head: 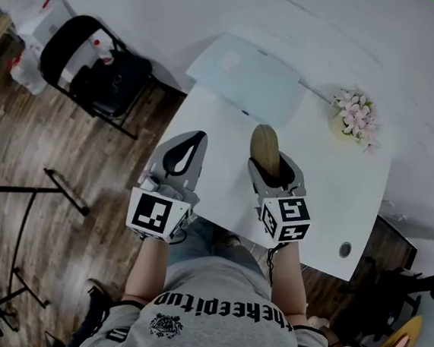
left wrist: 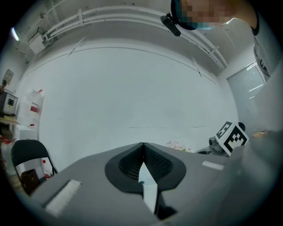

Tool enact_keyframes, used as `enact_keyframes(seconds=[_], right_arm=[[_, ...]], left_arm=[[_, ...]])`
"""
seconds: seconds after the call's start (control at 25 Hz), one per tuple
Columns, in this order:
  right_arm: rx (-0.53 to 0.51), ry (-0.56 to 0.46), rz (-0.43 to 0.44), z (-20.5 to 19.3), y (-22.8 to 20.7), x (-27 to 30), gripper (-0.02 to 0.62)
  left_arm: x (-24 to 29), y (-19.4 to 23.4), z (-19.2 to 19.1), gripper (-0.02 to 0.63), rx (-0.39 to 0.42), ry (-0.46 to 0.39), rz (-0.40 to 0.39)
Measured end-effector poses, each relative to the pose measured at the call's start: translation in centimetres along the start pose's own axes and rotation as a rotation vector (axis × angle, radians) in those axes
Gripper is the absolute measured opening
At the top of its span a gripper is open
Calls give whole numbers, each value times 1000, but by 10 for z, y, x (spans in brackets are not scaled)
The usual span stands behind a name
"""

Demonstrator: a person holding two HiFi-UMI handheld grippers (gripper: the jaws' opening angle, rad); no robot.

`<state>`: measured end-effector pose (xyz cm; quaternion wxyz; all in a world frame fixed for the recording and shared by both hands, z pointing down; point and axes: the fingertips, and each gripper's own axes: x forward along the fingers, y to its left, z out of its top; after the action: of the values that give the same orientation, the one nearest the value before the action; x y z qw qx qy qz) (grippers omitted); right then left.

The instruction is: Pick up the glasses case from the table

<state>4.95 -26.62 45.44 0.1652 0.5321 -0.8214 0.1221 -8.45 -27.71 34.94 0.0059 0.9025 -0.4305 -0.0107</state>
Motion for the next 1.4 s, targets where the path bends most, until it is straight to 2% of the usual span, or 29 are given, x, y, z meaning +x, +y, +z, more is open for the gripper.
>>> enact_keyframes(seconds=[0.84, 1.4], right_arm=[[-10, -241, -92, 44, -32, -106, 255], [-19, -324, -162, 50, -45, -163, 255]], left_arm=[[5, -88, 23, 18, 52, -61, -93], [4, -133, 39, 18, 78, -80, -157]])
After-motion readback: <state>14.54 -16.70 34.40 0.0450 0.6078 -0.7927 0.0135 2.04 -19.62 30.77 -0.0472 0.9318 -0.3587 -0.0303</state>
